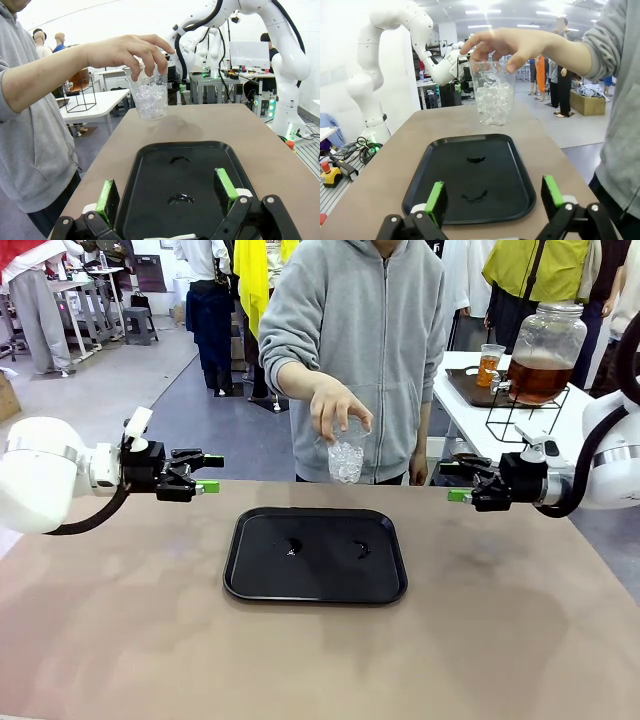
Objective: Pour the drink into the iced cup.
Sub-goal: Open the gripper to release the iced cup you were holding.
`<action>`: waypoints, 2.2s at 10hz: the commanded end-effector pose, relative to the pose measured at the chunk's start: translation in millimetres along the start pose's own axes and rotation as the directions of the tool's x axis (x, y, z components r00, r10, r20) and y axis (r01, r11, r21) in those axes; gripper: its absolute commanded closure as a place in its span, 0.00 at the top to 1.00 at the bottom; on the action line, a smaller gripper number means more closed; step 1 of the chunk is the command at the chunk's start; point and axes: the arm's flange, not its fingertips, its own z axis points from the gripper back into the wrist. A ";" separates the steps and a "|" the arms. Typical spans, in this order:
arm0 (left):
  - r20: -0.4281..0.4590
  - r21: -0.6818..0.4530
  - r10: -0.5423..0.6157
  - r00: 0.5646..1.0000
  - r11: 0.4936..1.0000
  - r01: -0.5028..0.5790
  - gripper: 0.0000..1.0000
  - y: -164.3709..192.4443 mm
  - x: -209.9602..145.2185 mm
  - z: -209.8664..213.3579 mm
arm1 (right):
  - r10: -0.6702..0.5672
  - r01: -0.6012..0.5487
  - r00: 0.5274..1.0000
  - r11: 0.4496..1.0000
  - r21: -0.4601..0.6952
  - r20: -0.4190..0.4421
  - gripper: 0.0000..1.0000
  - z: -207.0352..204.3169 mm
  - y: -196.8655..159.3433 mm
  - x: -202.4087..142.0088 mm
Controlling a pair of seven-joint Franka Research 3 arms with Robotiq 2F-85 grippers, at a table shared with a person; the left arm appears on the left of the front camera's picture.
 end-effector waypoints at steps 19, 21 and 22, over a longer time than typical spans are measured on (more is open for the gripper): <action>0.006 -0.003 0.000 1.000 1.000 0.000 1.00 -0.2 1.8 -0.6 | -0.009 0.009 1.000 1.000 -0.004 0.001 1.00 -4.9 -2.1 5.6; 0.006 -0.003 0.000 1.000 1.000 0.000 1.00 -0.2 1.8 -0.6 | -0.009 0.009 1.000 1.000 -0.004 0.001 1.00 -4.9 -2.1 5.6; 0.006 -0.003 0.000 1.000 1.000 0.000 1.00 -0.2 1.8 -0.6 | -0.009 0.009 1.000 1.000 -0.004 0.001 1.00 -4.9 -2.1 5.6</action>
